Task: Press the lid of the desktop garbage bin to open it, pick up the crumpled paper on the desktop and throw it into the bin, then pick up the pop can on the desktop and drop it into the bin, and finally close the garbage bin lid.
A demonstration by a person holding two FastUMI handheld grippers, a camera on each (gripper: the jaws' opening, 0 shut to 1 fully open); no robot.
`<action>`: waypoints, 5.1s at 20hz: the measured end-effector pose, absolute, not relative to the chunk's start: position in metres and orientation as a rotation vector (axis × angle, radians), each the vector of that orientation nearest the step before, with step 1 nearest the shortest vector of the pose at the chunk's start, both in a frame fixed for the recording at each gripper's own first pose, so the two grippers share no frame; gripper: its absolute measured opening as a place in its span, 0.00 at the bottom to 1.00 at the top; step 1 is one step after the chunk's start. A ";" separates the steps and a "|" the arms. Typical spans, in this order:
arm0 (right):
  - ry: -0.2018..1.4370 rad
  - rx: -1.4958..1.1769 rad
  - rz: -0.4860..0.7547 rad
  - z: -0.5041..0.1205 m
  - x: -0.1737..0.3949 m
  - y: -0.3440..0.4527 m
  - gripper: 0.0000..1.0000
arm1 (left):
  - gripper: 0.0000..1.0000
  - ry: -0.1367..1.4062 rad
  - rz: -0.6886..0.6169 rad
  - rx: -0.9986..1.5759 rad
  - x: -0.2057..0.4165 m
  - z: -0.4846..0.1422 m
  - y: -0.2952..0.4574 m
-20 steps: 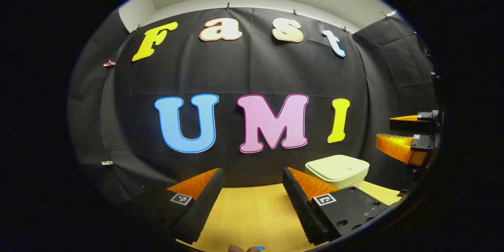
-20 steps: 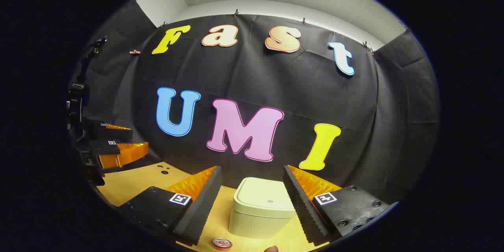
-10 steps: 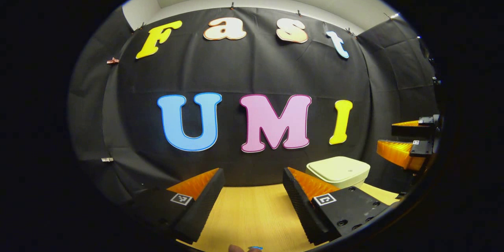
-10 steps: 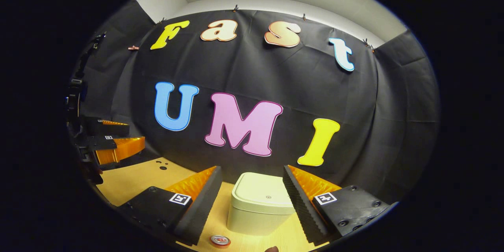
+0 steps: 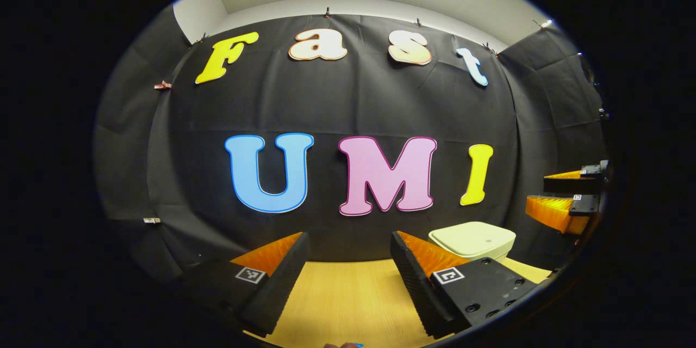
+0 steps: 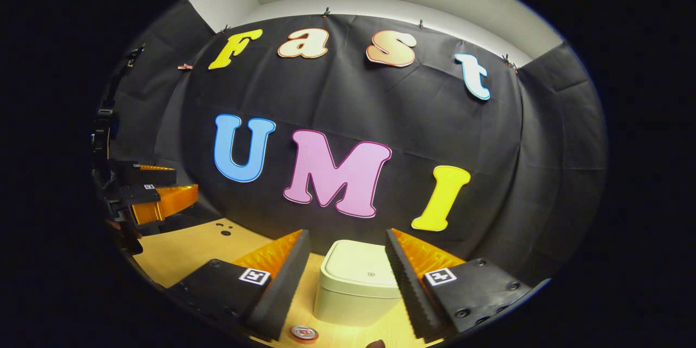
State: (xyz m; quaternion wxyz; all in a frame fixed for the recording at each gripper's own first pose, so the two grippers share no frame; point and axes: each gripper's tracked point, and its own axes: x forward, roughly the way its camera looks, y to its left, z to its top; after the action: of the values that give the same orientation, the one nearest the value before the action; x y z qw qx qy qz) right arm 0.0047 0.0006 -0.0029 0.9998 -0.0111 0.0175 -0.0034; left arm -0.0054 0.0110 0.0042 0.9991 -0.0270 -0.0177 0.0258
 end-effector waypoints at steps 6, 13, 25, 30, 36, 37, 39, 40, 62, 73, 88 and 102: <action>0.121 -0.031 -0.009 -0.018 0.020 -0.013 0.34 | 0.95 -0.034 0.060 -0.050 -0.007 0.001 0.013; 0.121 0.144 -0.046 -0.012 0.045 -0.048 0.05 | 0.96 -0.015 0.074 -0.051 -0.012 -0.006 0.018; 0.438 0.134 0.034 -0.106 0.107 -0.052 0.05 | 0.96 0.026 0.075 -0.042 -0.015 -0.017 0.020; 0.484 0.118 0.020 -0.138 0.122 -0.052 0.03 | 0.96 0.028 0.090 -0.037 -0.016 -0.019 0.025; 0.556 0.161 0.019 -0.168 0.125 -0.049 0.06 | 0.96 0.026 0.087 -0.035 -0.016 -0.019 0.027; 0.564 0.176 0.024 -0.172 0.124 -0.047 0.07 | 0.96 0.028 0.086 -0.032 -0.015 -0.019 0.026; 0.583 0.189 0.018 -0.180 0.123 -0.048 0.05 | 0.96 0.032 0.082 -0.023 -0.015 -0.020 0.025; 0.589 0.188 0.015 -0.183 0.123 -0.049 0.05 | 0.96 0.031 0.082 -0.020 -0.015 -0.019 0.025; 0.362 0.196 0.028 -0.122 0.110 -0.053 0.05 | 0.96 0.046 0.093 -0.021 -0.016 -0.022 0.025; 0.269 0.169 0.072 -0.091 0.074 -0.035 0.09 | 0.96 0.066 0.060 -0.021 -0.015 -0.030 0.017; 0.232 0.180 0.082 -0.068 0.043 -0.018 0.58 | 0.96 0.271 -0.011 -0.037 -0.034 -0.148 0.009; 0.263 0.098 0.048 -0.067 -0.002 -0.028 0.71 | 0.94 0.670 -0.091 -0.080 -0.045 -0.324 -0.005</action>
State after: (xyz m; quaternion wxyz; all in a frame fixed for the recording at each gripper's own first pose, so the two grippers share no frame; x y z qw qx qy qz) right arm -0.0024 -0.0284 -0.0669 0.9899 0.0487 0.1309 0.0240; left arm -0.0453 -0.0049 -0.3235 0.9426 -0.0391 0.3286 -0.0447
